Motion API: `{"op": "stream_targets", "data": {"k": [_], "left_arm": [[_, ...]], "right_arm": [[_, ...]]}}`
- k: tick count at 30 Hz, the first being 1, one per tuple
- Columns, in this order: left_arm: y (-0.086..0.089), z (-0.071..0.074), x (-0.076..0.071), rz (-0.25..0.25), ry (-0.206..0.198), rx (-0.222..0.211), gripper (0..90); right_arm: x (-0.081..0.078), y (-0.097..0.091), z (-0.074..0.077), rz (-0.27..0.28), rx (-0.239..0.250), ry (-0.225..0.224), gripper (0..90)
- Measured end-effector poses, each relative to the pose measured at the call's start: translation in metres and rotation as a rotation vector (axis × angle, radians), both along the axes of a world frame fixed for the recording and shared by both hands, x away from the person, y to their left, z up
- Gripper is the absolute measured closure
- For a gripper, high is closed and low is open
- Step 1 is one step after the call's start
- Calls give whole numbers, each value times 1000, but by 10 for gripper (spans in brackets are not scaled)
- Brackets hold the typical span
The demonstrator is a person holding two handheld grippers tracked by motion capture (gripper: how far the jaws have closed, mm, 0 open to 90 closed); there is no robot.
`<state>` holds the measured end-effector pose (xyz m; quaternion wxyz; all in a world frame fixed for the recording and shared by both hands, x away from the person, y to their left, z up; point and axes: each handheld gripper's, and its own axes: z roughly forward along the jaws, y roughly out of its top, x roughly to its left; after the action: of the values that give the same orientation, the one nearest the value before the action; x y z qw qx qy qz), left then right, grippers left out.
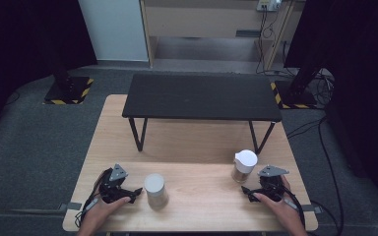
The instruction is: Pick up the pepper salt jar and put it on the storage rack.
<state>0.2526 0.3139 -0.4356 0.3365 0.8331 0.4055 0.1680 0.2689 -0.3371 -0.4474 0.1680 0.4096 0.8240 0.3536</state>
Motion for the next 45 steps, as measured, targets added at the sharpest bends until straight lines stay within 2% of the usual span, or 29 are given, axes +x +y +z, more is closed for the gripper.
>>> {"op": "stream_targets", "data": {"k": [23,29,38,45], "left_arm": [[0,0,-1,1,0,-2,0],[-1,2,-6,-29,-23,9,16],[6,13,-17,-71,-48,-18,20],[11,21,-25,-139,-58,-23,29]], "right_arm": [[0,0,0,-1,1,1,15],[0,0,0,-1,2,1,14],[0,0,0,-1,1,2,14],[0,0,0,-2,3,2,14]]}}
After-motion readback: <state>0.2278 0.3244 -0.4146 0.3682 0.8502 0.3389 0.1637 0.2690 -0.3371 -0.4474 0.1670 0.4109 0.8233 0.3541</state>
